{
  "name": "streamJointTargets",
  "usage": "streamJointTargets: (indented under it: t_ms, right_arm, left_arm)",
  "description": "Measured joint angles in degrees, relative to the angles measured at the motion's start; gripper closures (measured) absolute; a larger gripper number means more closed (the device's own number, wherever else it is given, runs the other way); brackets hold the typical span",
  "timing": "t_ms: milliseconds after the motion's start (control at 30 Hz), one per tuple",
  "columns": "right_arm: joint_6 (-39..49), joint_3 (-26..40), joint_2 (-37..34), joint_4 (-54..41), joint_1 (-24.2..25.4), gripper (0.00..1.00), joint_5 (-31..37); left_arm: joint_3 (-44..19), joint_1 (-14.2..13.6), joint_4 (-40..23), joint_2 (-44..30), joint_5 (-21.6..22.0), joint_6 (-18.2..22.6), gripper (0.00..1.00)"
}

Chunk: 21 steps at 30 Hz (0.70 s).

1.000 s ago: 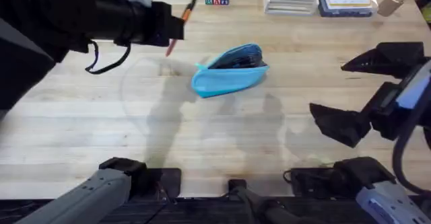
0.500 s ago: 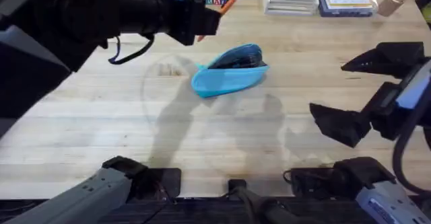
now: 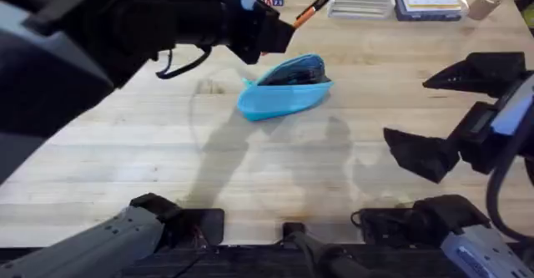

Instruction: Unzip the bag, pick up the pens from the table one at a time and place them inside, then zip the bag closed.

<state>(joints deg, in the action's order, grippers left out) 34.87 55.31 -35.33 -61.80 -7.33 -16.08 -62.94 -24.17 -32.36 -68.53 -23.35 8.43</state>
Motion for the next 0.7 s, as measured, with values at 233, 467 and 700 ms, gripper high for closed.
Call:
streamJointTargets:
  t_ms: [233, 467, 700]
  right_arm:
    - [0.0, 0.0, 0.0, 0.0, 0.0, 0.005, 0.0]
    - [0.0, 0.0, 0.0, 0.0, 0.0, 0.004, 0.0]
    - [0.0, 0.0, 0.0, 0.0, 0.0, 0.005, 0.0]
  left_arm:
    - [0.0, -1.5, 0.1, -5.1, 0.5, 0.6, 0.958]
    - [0.0, -2.3, 0.1, -10.0, 1.9, 0.7, 0.958]
    - [0.0, -2.3, 0.0, -12.4, 2.2, 0.7, 0.958]
